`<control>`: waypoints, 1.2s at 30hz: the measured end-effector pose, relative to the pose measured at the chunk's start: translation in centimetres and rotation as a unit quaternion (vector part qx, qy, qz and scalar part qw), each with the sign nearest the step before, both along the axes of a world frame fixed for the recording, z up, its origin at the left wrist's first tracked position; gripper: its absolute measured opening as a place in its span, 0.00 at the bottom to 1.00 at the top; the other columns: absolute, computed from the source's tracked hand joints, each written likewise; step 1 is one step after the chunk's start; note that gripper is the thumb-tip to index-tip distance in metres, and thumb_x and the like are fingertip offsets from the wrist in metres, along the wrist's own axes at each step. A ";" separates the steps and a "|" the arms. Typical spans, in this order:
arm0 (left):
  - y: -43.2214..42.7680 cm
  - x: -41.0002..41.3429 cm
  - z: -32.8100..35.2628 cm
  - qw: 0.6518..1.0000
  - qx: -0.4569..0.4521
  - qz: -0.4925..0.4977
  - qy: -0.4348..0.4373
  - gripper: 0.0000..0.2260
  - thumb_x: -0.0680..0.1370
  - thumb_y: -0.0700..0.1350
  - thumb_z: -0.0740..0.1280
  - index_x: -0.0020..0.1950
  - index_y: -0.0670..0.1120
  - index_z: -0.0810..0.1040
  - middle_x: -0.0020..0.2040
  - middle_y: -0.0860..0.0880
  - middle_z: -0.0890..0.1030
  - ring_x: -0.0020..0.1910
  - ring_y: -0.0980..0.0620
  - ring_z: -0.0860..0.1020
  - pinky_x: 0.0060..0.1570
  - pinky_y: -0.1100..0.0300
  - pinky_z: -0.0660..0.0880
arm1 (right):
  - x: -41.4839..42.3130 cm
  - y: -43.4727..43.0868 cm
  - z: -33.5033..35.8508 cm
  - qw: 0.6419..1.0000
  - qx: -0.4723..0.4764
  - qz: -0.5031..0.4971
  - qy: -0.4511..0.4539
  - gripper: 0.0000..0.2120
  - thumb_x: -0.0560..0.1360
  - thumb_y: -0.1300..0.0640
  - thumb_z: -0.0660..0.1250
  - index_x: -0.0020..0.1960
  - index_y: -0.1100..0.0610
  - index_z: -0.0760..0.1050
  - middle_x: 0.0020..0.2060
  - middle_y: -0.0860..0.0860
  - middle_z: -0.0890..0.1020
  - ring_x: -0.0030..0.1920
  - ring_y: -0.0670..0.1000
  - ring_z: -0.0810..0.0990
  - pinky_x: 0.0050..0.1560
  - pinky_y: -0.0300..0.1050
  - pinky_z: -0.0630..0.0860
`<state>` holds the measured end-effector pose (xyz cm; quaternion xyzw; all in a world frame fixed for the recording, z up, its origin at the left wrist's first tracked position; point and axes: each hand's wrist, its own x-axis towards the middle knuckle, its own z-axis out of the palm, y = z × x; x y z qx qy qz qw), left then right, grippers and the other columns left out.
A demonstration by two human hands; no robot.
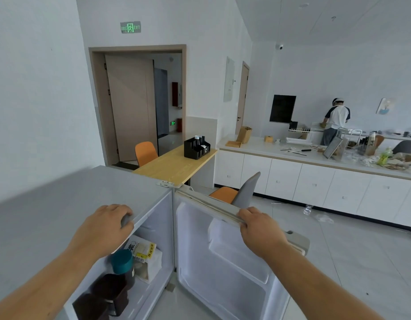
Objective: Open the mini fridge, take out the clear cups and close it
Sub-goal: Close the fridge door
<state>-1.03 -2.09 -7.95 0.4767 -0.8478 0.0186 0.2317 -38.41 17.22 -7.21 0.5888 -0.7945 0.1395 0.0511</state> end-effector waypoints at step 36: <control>1.2 0.1 0.8 0.999 0.044 -0.004 0.029 0.13 0.79 0.53 0.60 0.60 0.53 0.79 0.57 0.52 0.81 0.54 0.51 0.74 0.54 0.51 0.76 | 19.5 -0.2 -0.6 0.969 -0.103 0.212 -0.073 0.08 0.79 0.51 0.61 0.44 0.50 0.76 0.41 0.43 0.73 0.47 0.44 0.71 0.47 0.37 0.71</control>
